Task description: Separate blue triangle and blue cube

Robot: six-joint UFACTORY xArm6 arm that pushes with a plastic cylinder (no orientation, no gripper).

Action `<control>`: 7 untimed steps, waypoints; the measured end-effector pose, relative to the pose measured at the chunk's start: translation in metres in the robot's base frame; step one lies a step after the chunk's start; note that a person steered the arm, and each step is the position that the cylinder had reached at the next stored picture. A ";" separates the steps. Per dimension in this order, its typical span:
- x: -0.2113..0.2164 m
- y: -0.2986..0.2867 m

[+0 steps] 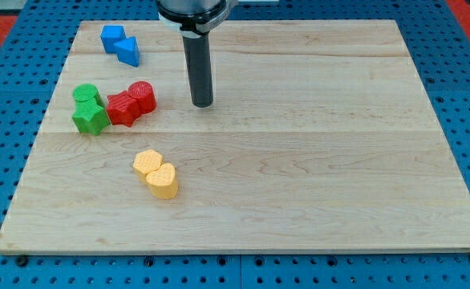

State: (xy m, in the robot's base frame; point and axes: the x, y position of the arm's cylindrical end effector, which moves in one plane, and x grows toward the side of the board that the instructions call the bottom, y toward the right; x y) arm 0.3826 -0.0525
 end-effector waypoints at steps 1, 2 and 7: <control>-0.009 0.000; -0.016 0.000; -0.057 0.000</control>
State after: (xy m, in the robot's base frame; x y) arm 0.3259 -0.0525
